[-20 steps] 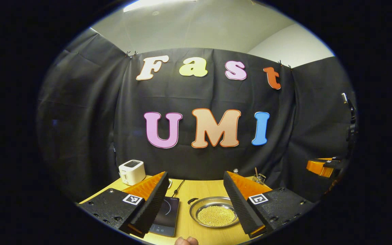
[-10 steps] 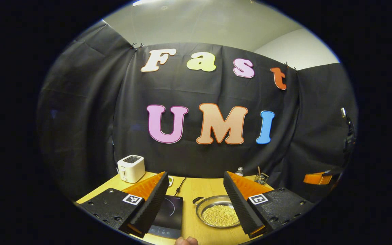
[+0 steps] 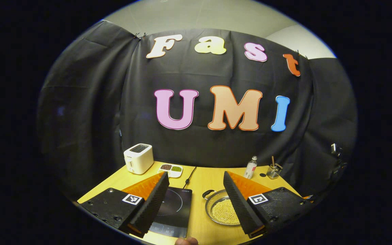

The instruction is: First push the handle of the pot to place it horizontally, then grasp the pot with both hands and set it on the induction cooktop.

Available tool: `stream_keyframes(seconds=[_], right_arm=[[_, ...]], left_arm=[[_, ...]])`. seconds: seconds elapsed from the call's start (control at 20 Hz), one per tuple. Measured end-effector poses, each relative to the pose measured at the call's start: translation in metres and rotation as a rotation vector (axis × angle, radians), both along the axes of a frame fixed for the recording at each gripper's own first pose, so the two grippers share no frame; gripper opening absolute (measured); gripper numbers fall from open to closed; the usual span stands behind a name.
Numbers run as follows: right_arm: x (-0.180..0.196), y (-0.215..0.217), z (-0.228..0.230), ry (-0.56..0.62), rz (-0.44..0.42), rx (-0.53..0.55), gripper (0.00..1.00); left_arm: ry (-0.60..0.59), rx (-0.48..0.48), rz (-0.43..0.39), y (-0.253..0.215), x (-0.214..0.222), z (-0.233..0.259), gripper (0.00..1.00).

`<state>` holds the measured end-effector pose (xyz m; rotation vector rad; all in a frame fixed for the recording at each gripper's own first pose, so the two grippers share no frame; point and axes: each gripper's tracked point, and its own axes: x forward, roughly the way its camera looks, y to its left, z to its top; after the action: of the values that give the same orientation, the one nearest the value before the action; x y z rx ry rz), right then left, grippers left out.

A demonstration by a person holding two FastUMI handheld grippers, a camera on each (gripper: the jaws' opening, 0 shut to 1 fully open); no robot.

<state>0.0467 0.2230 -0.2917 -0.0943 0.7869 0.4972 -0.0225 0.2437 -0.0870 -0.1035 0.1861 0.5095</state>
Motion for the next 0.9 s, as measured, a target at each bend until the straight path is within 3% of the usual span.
stream_keyframes(seconds=[0.5,0.85,0.9], right_arm=[[-0.018,0.008,-0.093,0.21,0.205,-0.075,0.03],[-0.007,0.006,-0.12,0.278,0.163,-0.134,0.0],[-0.007,0.006,-0.12,0.286,0.145,-0.137,0.03]], left_arm=[[0.12,-0.05,0.064,-0.003,0.037,-0.035,0.98],[0.148,-0.1,0.016,0.007,0.057,-0.057,0.98],[0.149,-0.109,0.0,0.01,0.06,-0.06,0.98]])
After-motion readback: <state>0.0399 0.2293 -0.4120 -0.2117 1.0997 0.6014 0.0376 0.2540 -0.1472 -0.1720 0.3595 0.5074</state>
